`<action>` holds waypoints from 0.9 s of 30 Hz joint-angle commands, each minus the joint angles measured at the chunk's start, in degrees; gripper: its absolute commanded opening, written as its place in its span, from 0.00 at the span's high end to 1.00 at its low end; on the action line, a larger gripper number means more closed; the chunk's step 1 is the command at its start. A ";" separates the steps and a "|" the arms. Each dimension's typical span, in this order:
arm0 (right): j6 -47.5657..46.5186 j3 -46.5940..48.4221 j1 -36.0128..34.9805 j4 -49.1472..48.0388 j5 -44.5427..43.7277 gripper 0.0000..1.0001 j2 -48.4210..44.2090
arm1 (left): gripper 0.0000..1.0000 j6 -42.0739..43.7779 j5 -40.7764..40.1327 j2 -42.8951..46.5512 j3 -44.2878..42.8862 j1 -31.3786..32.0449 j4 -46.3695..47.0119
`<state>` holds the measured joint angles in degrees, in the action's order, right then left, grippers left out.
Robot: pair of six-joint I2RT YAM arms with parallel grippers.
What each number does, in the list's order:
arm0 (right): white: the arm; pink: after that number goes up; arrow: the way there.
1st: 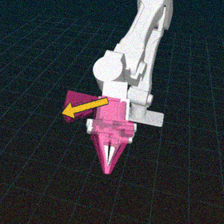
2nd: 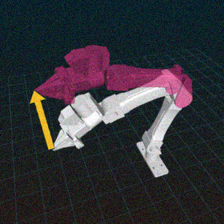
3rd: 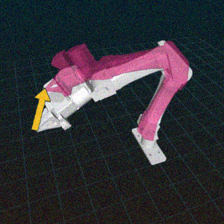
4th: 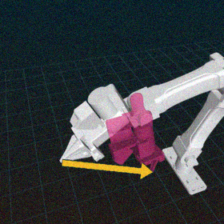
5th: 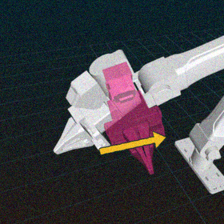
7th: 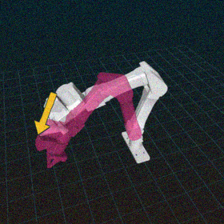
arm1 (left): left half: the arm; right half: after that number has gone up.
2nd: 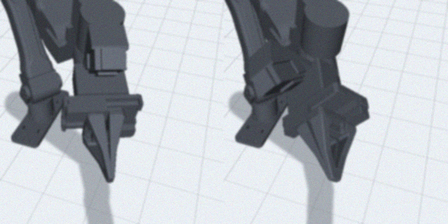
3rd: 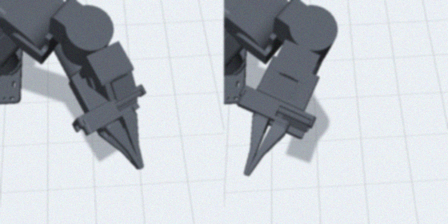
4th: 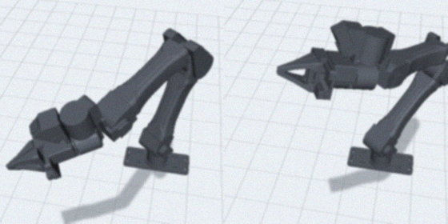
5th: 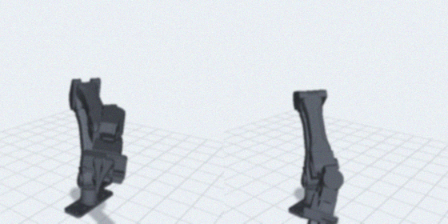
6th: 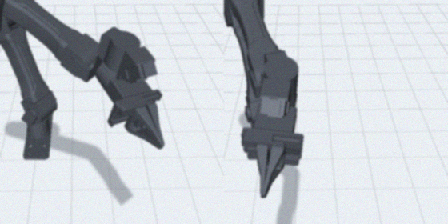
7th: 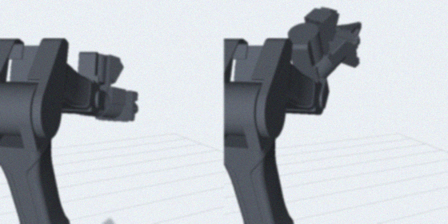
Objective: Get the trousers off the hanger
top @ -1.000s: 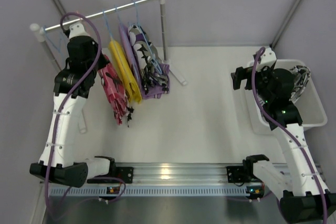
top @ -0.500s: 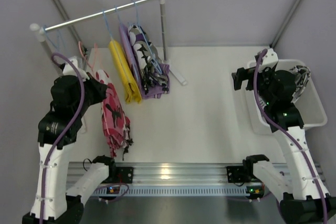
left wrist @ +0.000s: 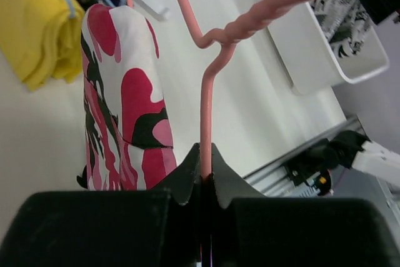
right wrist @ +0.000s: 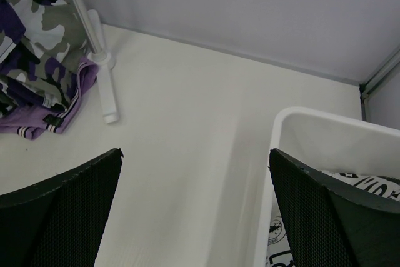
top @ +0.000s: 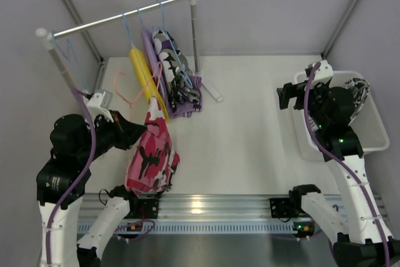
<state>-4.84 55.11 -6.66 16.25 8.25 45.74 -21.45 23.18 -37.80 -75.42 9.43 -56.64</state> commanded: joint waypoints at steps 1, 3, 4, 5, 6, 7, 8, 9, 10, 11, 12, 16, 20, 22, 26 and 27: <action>0.53 0.52 -0.99 -0.26 0.19 0.01 -1.18 | 1.00 0.71 13.89 -0.78 -1.57 0.06 4.61; 0.45 0.44 -0.99 0.09 0.10 0.01 -1.35 | 1.00 1.58 18.28 -1.83 -1.57 0.06 4.35; 0.36 0.43 -1.08 0.18 -0.08 0.00 -1.44 | 1.00 1.85 19.78 -2.62 -1.49 0.06 4.43; 0.27 0.43 -0.99 0.27 -0.16 0.01 -1.44 | 1.00 2.20 21.28 -3.32 -1.57 0.06 4.35; 0.36 0.35 -0.99 0.45 -0.34 0.01 -1.61 | 1.00 2.73 22.77 -3.85 -1.84 0.06 4.17; 0.27 0.35 -0.99 0.45 -0.43 0.01 -1.61 | 1.00 2.99 25.05 -5.42 -2.10 0.06 3.48; 0.36 0.17 -0.99 0.45 -0.69 0.00 -1.61 | 1.00 3.43 26.20 -6.22 -2.45 0.06 3.29; 0.45 0.00 -1.08 0.36 -0.78 0.01 -1.79 | 1.00 4.04 27.00 -6.84 -2.63 0.06 3.03; 0.62 -0.09 -0.99 0.36 -1.04 0.00 -1.88 | 1.00 4.22 28.49 -7.98 -2.72 0.06 3.38; 0.71 -0.53 -0.99 0.27 -1.13 0.00 -1.97 | 1.00 4.40 29.20 -8.60 -2.89 0.06 3.82; 0.88 -0.79 -0.99 0.27 -1.22 0.01 -2.23 | 1.00 4.66 29.64 -9.21 -3.07 0.15 4.08; 0.97 -1.41 -0.99 0.27 -2.01 0.01 -2.23 | 1.00 2.39 31.05 -15.18 -5.17 1.37 8.02; 0.97 -1.50 -0.99 0.10 -3.15 0.01 -2.23 | 1.00 -0.78 23.62 -20.11 -7.46 14.15 13.73; 1.15 -1.59 -0.99 -0.08 -3.94 0.01 -2.49 | 1.00 -0.79 18.68 -23.26 -9.56 20.68 15.07; 1.33 -2.29 -0.90 -0.08 -4.73 0.01 -3.37 | 1.00 -3.06 12.95 -27.75 -11.59 27.13 19.81; 1.33 -2.38 -0.90 -0.08 -4.91 0.01 -3.63 | 1.00 -4.46 9.29 -28.63 -12.29 27.39 22.25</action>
<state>-4.40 52.97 -6.66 16.78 4.91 43.51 -21.63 38.68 -65.87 -82.67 36.14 -47.05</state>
